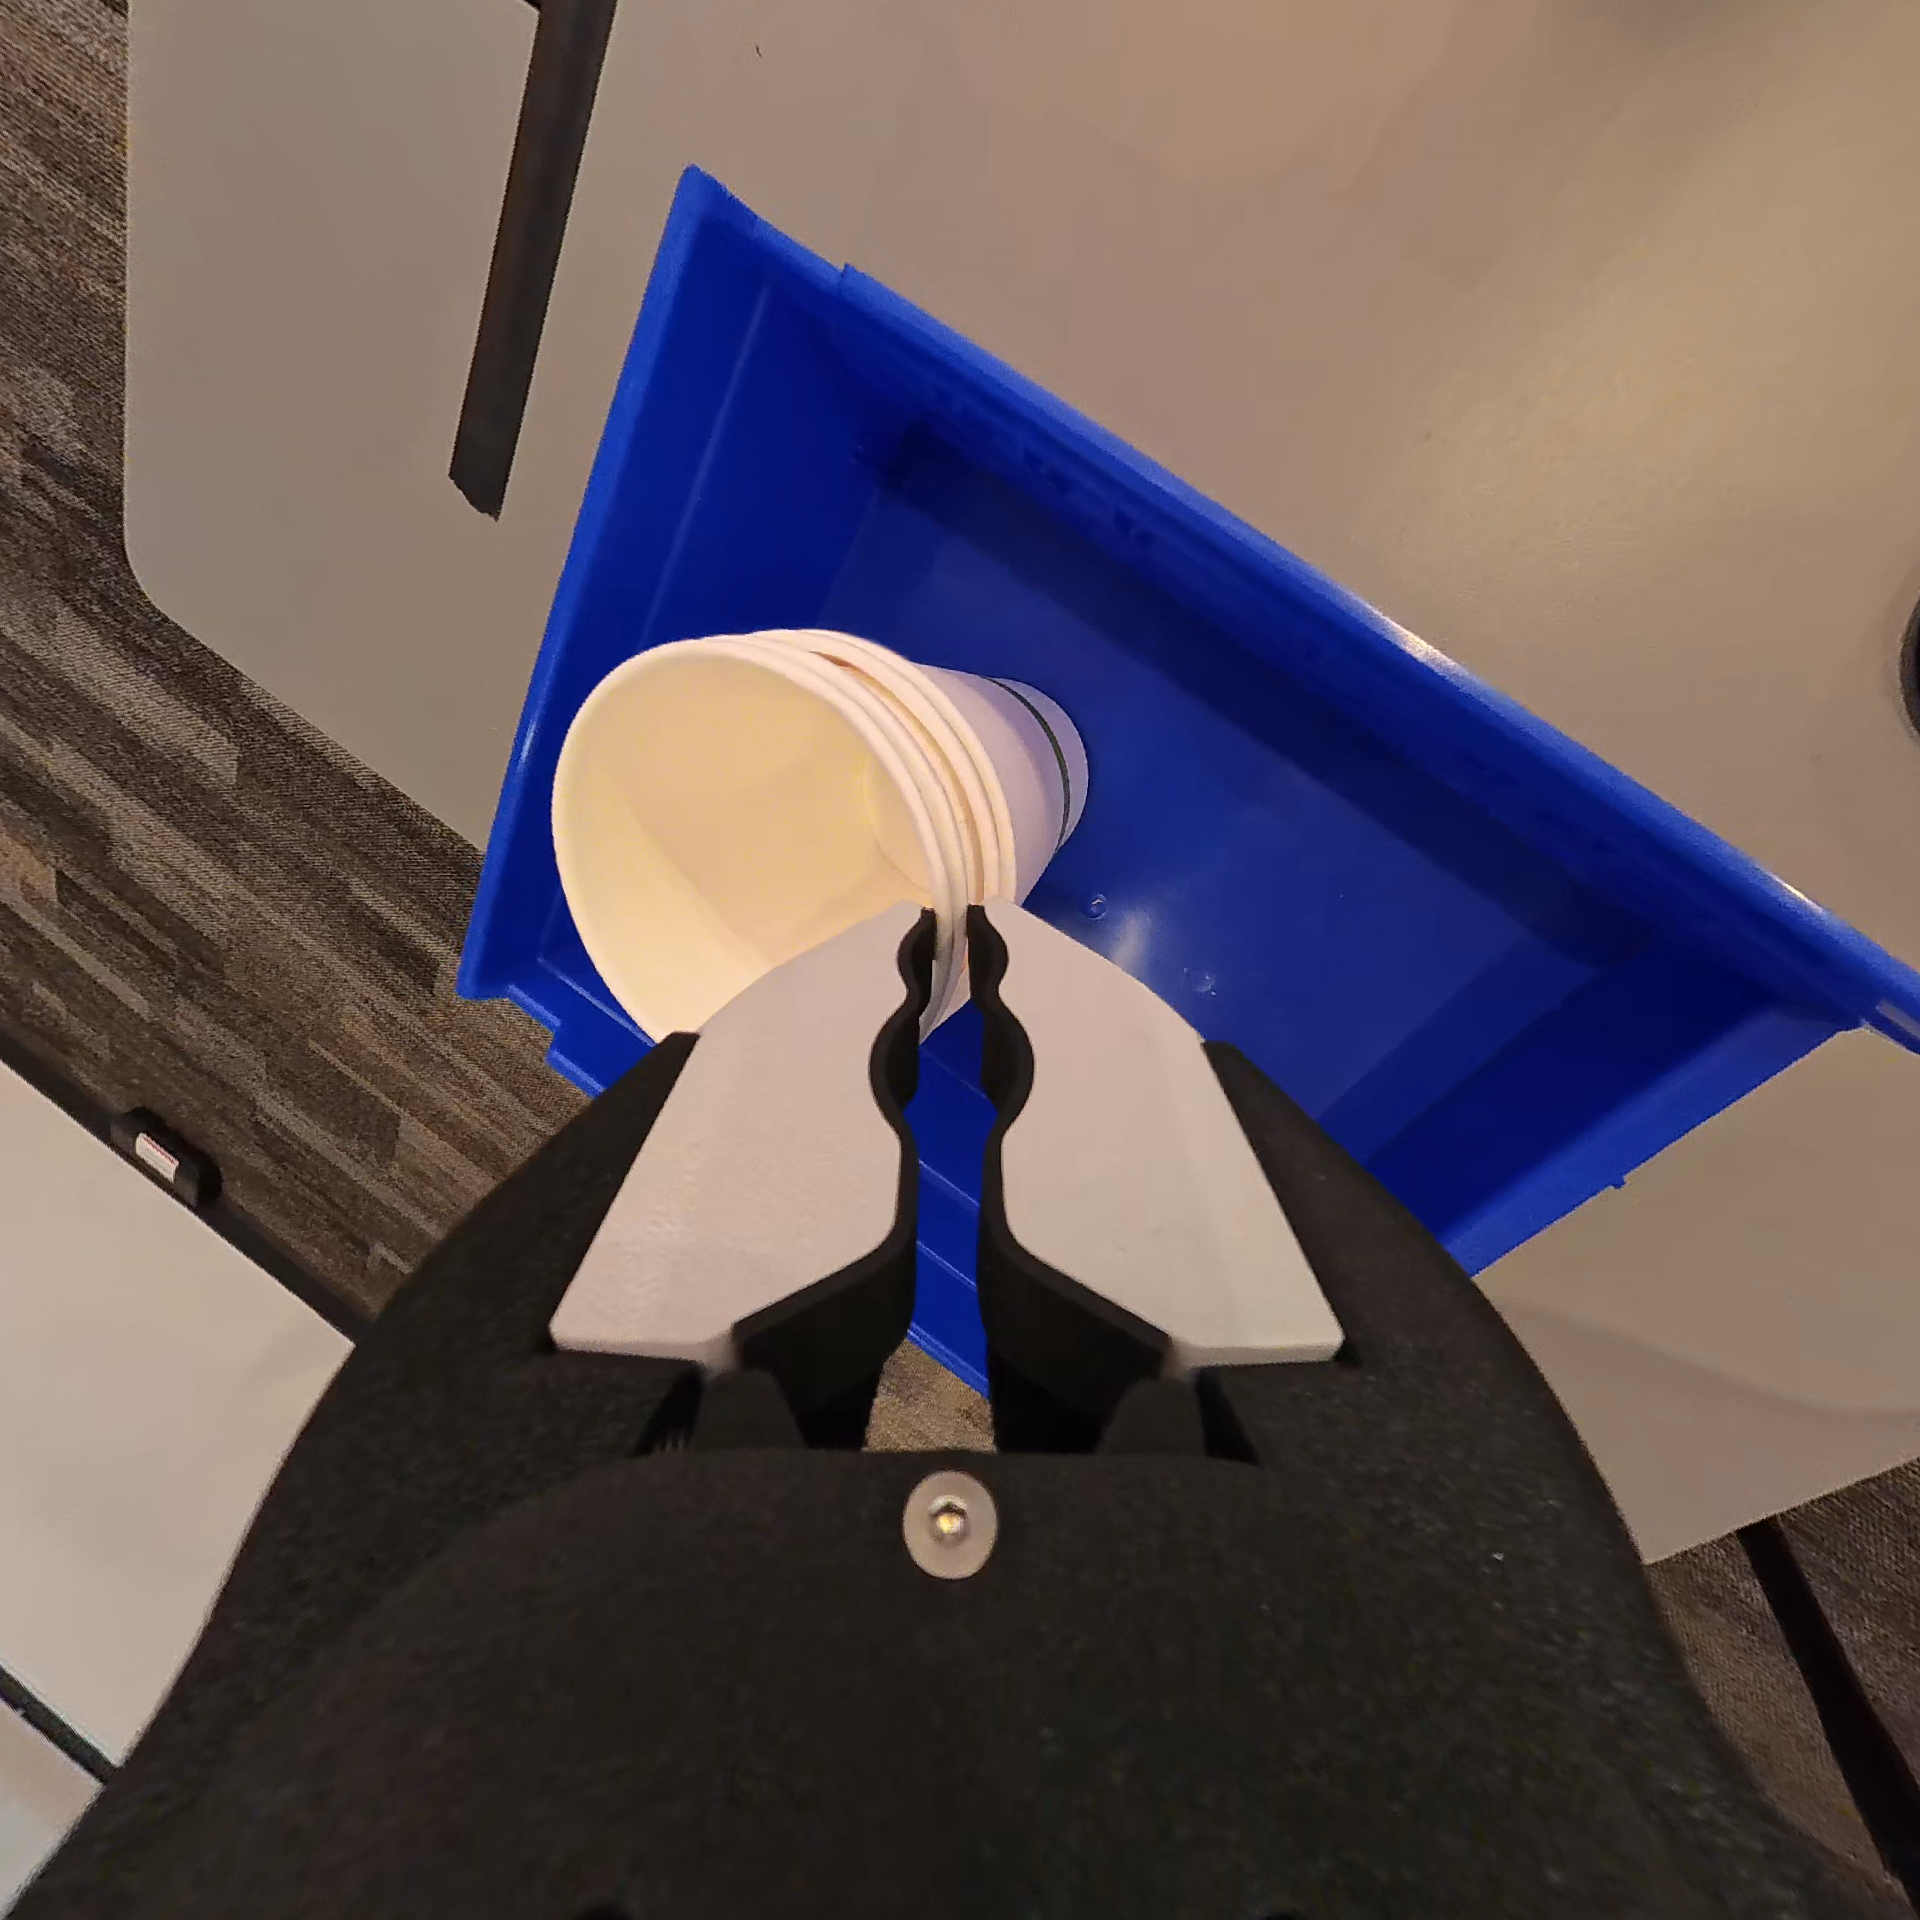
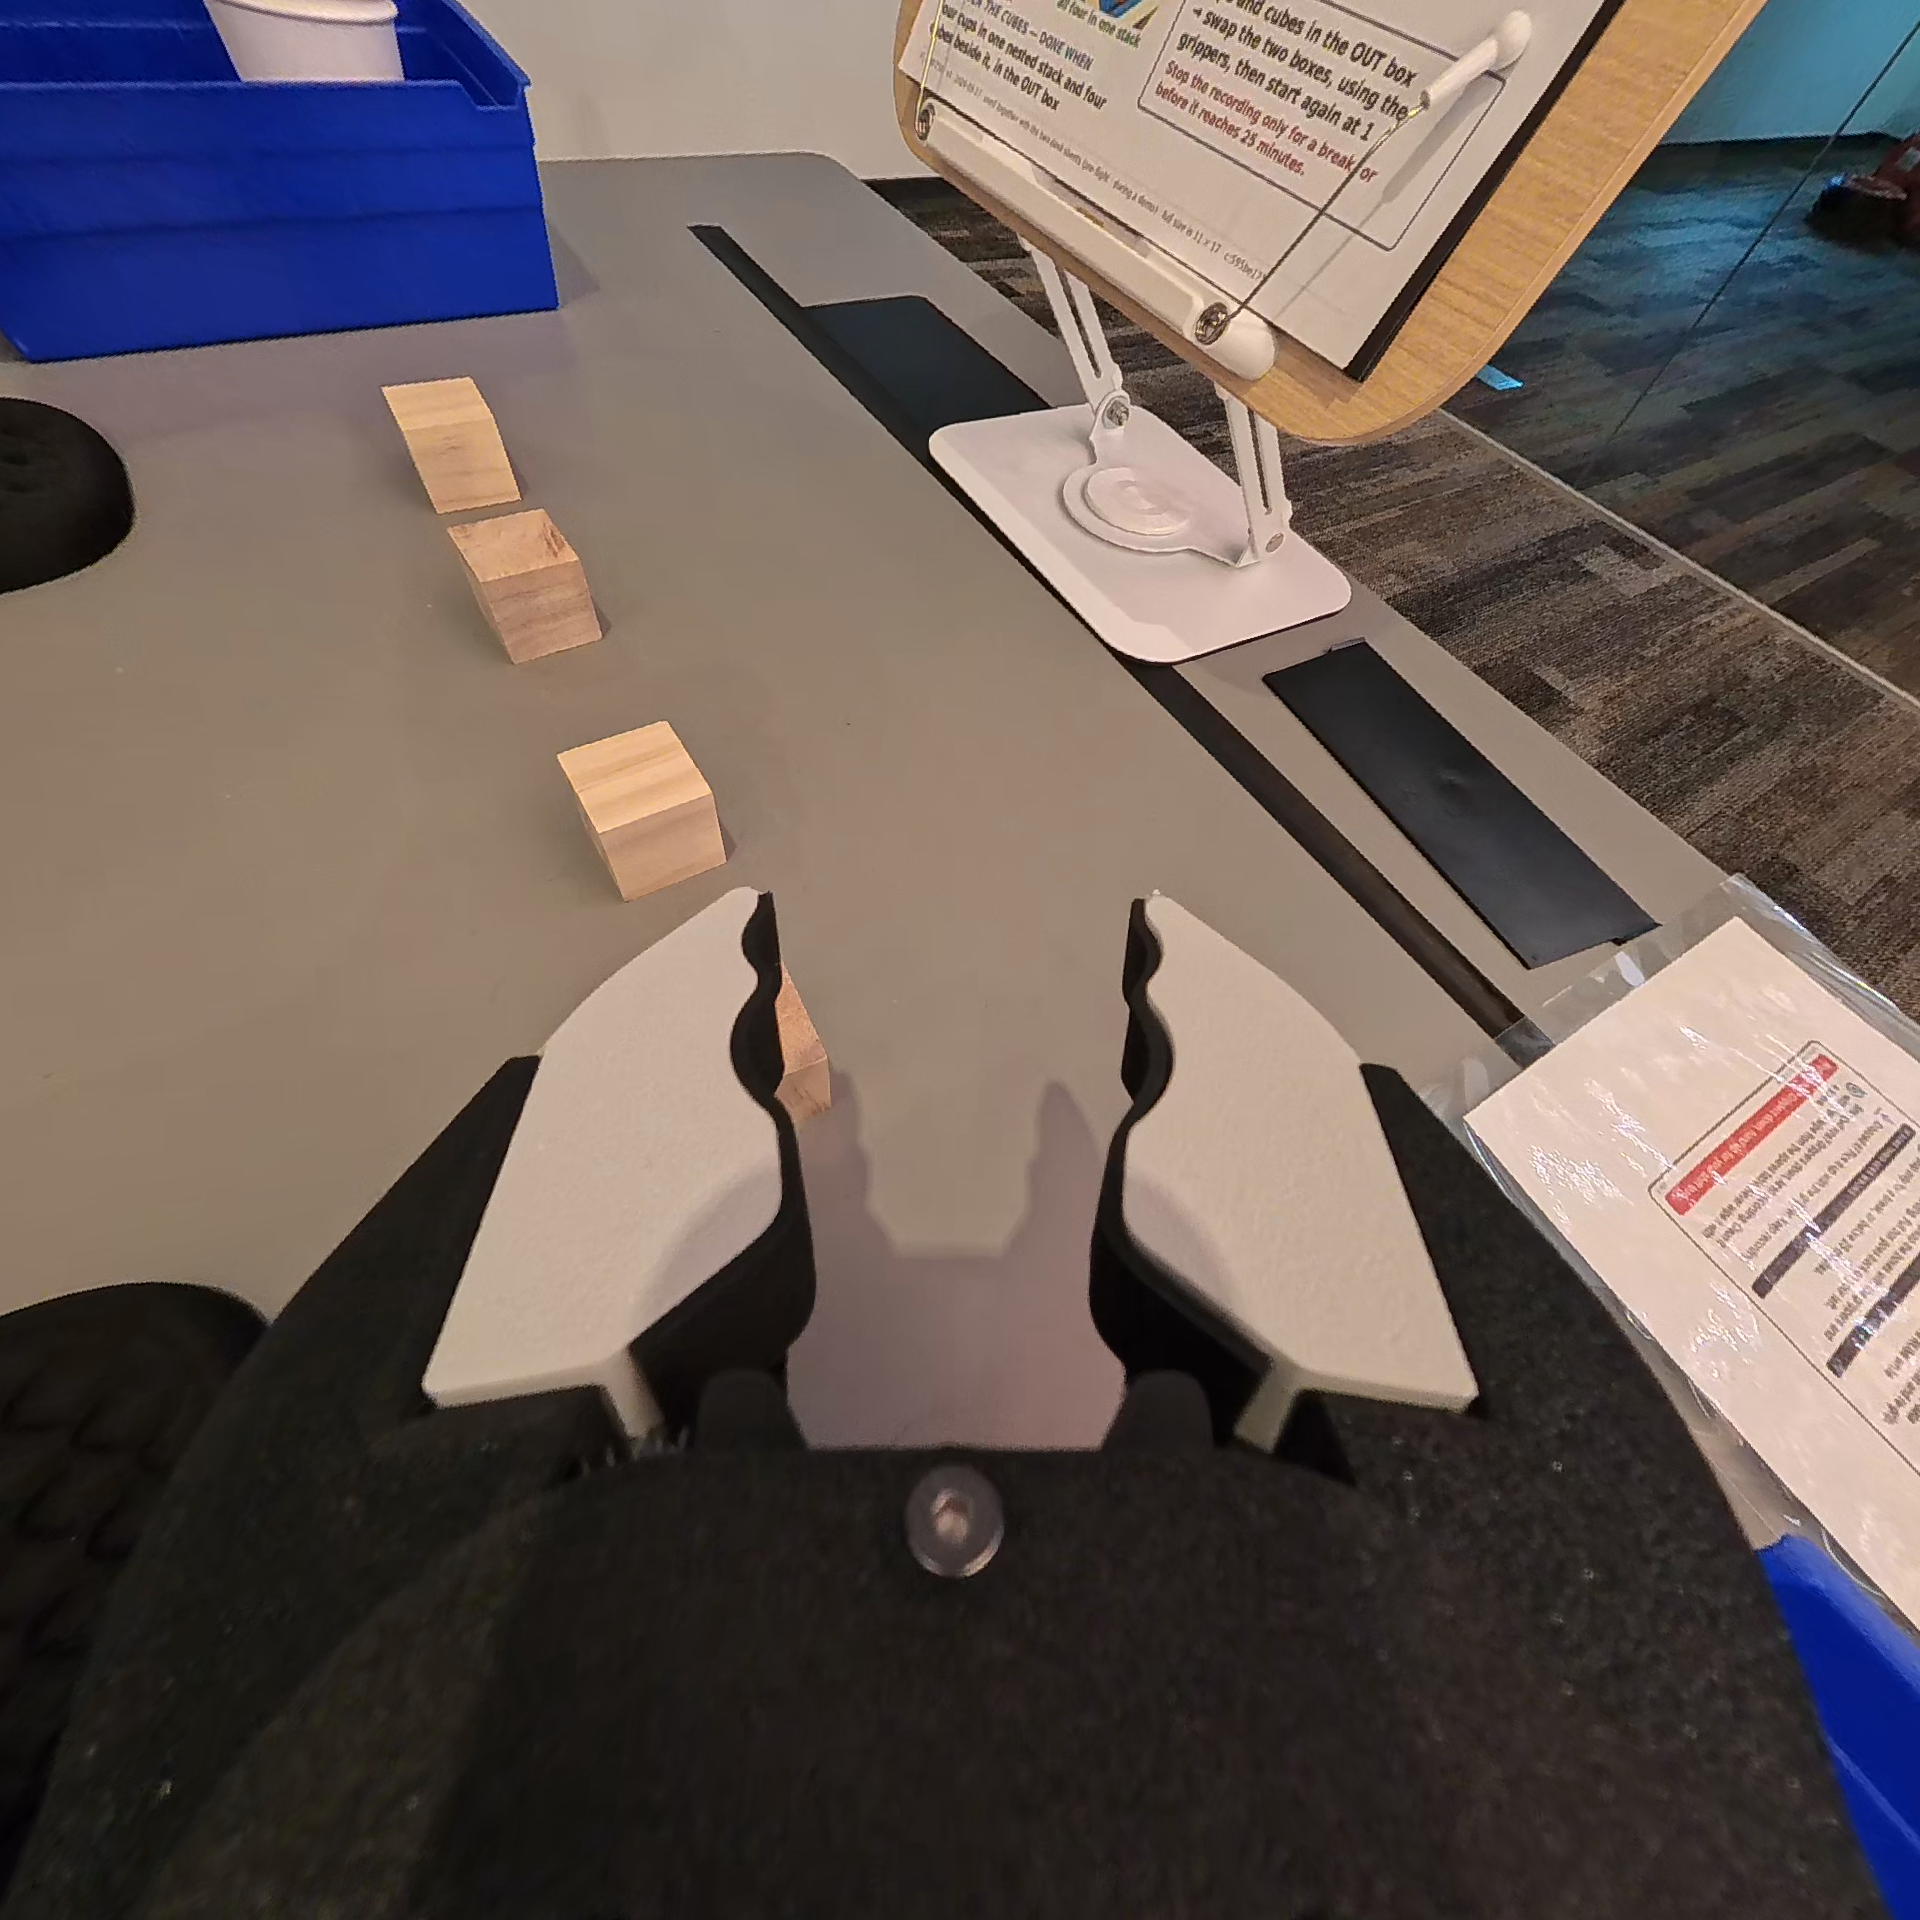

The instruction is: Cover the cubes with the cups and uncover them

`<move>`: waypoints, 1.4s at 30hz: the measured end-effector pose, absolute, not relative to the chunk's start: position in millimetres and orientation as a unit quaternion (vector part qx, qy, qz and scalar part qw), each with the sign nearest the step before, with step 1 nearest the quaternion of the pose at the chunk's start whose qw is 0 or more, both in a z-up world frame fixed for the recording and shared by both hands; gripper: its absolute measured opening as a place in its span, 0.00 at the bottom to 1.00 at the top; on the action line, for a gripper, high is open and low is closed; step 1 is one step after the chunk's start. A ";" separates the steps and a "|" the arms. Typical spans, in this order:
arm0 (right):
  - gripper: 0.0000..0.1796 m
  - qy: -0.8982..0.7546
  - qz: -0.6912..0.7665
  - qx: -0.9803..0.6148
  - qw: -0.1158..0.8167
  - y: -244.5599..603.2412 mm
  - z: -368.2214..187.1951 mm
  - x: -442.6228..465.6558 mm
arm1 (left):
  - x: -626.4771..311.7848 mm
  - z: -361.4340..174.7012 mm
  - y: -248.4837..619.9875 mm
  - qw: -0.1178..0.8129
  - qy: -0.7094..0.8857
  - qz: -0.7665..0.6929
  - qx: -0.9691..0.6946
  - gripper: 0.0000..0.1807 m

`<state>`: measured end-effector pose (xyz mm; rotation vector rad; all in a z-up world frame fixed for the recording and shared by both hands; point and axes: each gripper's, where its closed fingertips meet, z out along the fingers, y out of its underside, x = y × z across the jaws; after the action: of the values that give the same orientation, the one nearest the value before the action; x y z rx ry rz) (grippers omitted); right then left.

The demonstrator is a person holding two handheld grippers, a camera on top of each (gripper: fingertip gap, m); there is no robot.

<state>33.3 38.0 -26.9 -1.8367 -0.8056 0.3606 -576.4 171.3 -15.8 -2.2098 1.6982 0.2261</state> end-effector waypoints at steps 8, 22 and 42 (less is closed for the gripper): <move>0.35 -0.336 0.151 -0.767 0.524 37.5 -27.0 34.0 | -574.0 -18.3 166.1 0.169 0.599 0.068 -0.780 0.03; 0.35 -0.336 0.153 -0.767 0.525 37.5 -26.7 34.4 | -572.9 -21.3 162.6 0.160 0.594 0.054 -0.787 0.03; 0.35 -0.336 0.154 -0.765 0.527 36.6 -25.7 34.4 | -571.6 -22.6 162.7 0.158 0.593 0.054 -0.787 0.02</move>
<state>34.4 36.6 -25.7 -1.8289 -0.8026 0.3671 -571.6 162.7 -22.6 -2.2518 1.6969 0.1556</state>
